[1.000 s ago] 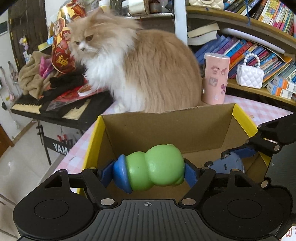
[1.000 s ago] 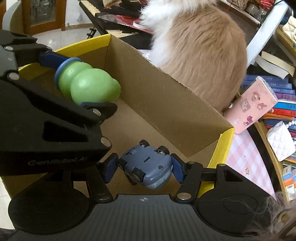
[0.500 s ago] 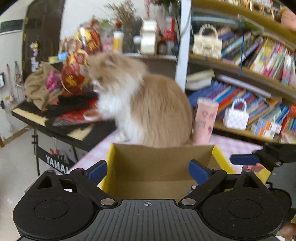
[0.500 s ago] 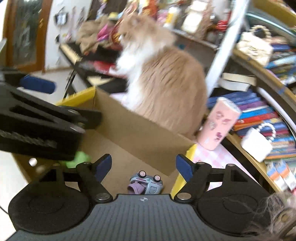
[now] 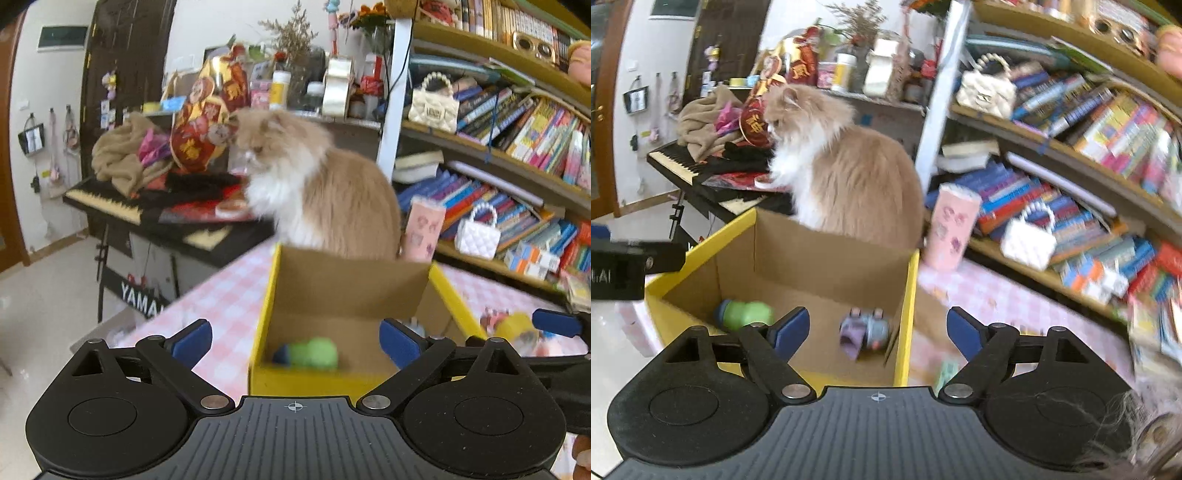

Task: Organize objects
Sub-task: 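Withdraw both tools from the box back toward the remaining toys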

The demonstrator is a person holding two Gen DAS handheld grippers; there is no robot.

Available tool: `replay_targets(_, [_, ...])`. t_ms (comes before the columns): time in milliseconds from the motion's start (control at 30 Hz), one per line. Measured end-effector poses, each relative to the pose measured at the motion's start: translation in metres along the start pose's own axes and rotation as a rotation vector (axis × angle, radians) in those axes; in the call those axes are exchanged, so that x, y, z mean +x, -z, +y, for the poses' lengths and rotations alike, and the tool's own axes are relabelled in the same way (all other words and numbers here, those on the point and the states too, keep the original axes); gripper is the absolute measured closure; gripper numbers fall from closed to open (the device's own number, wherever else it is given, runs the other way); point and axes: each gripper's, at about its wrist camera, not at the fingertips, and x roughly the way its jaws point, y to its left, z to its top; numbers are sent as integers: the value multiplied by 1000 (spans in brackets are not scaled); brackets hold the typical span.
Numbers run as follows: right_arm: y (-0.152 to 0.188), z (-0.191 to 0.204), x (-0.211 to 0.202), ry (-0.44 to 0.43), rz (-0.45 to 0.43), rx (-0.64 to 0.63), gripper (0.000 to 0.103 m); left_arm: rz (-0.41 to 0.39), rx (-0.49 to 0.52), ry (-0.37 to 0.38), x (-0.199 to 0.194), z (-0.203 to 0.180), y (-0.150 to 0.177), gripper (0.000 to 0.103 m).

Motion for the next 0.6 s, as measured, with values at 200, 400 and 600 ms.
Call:
replay_targets(200, [45, 18, -27, 26, 75, 70, 23, 62, -2, -19, -21, 6, 36, 4])
replay_targets(400, [74, 37, -47, 25, 125, 81, 23, 121, 6, -27, -36, 10, 62, 4])
replay_targets(600, [93, 52, -69, 33, 151, 93, 23, 156, 48, -38, -50, 8, 81, 4])
